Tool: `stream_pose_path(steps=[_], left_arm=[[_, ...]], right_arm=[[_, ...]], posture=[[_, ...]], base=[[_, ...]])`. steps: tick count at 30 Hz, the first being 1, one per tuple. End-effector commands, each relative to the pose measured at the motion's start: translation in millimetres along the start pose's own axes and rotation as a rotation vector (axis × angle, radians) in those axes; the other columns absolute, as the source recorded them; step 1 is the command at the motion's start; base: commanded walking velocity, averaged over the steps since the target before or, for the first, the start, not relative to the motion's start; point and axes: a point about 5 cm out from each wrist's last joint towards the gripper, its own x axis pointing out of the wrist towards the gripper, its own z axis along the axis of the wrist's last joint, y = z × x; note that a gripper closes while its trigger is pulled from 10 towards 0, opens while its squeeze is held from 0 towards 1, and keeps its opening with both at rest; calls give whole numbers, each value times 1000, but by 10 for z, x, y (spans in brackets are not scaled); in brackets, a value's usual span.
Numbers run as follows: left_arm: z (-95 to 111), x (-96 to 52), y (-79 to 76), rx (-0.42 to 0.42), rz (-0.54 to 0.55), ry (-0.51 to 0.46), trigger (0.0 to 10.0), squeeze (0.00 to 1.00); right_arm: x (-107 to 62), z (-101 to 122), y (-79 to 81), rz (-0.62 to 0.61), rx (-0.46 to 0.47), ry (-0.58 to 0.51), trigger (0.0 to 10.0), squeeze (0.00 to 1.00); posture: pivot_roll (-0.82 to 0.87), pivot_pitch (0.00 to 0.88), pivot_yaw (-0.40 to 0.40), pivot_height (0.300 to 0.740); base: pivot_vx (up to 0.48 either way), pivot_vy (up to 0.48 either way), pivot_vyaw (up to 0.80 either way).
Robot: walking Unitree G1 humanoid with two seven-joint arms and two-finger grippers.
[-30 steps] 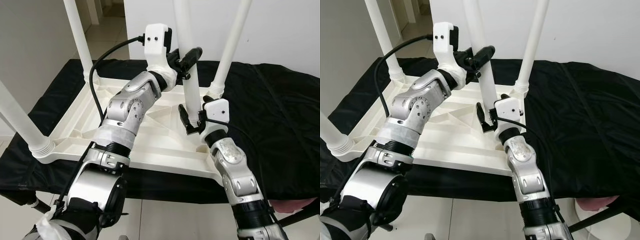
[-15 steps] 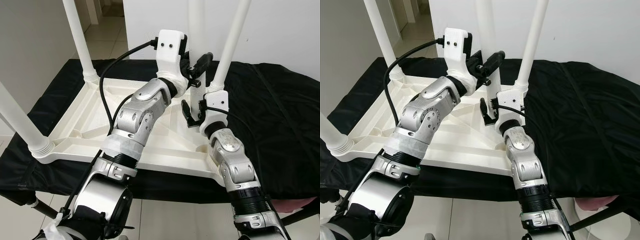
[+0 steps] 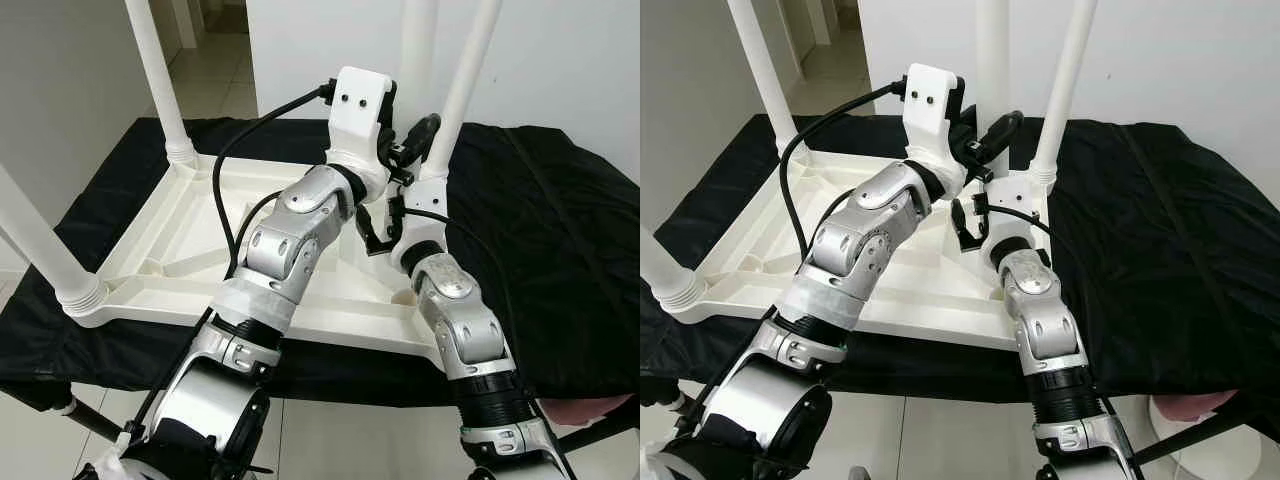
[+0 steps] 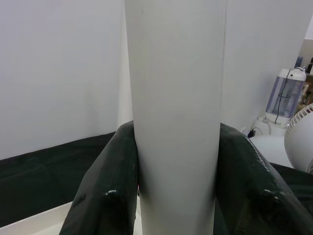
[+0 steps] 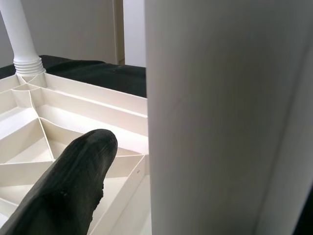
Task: Building children table
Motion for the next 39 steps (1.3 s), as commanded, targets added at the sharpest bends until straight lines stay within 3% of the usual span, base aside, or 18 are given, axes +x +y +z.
stream_pose_path(steps=[1, 3, 4, 5, 7, 8, 9, 22, 23, 25, 26, 32, 35, 36, 37, 39], left_arm=[[40, -5, -25, 26, 3, -27, 10000, 0], [38, -5, -29, 28, 3, -28, 10000, 0], [35, -5, -33, 30, 3, -27, 10000, 0], [35, -5, -33, 30, 3, -27, 10000, 0], [29, -4, -36, 34, 5, -26, 10000, 0], [28, -4, -35, 35, 6, -26, 10000, 0], [28, -5, -35, 39, 8, -26, 10000, 0], [12, -5, -46, 49, 12, -11, 10000, 0], [6, -11, -77, 36, -15, -10, 10000, 620], [5, -13, -88, 28, -28, -11, 10000, 620], [6, -19, -95, 6, -39, -15, 10000, 1000], [5, -26, -99, -8, -49, -17, 10000, 1000], [-8, -36, -71, 27, -35, -6, 10000, 1000], [-9, -44, -56, 28, -30, -5, 10000, 137], [-12, -58, -34, 22, -23, -4, 10000, 0], [-14, -68, -19, 18, -18, -4, 10000, 0]], right_arm=[[9, 72, 33, 17, 12, -16, 7333, 0], [9, 81, 34, 17, 15, -15, 7333, 0], [10, 90, 36, 18, 17, -16, 3373, 0], [10, 90, 36, 18, 17, -16, 3373, 0], [8, 99, 35, 18, 18, -15, 2078, 0], [7, 100, 35, 18, 20, -13, 2196, 0], [3, 98, 35, 18, 21, -8, 0, 0], [-15, 55, 23, -1, 42, 21, 0, 0], [-12, 49, 23, -10, 49, 24, 10000, 0], [-8, 47, 24, -12, 51, 26, 10000, 0], [-6, 45, 23, -18, 63, 26, 10000, 0], [-2, 47, 8, -34, 77, 23, 10000, 0], [1, 44, -52, -72, 101, 18, 10000, 0], [-2, 42, -69, -81, 103, 16, 10000, 0], [-6, 37, -86, -91, 108, 15, 10000, 0], [-10, 34, -97, -98, 110, 14, 10000, 0]], posture=[[5, 55, 22, 740], [5, 55, 22, 740], [5, 57, 21, 740], [5, 57, 21, 740], [5, 57, 21, 740], [7, 58, 20, 740], [7, 58, 20, 740], [7, 57, 21, 740], [11, 56, 23, 740], [11, 56, 23, 740], [11, 56, 23, 740], [13, 52, 21, 740], [13, 52, 21, 740], [13, 52, 21, 740], [13, 47, 21, 740], [13, 47, 21, 740]], base=[[0, 0, 0], [0, 0, 0], [0, 0, 0], [0, 0, 0], [0, 0, 0], [0, 0, 0], [0, 0, 0], [0, 0, 0], [0, 0, 0], [0, 0, 0], [0, 0, 0], [0, 0, 0], [0, 0, 0], [0, 0, 0], [0, 0, 0], [0, 0, 0]])
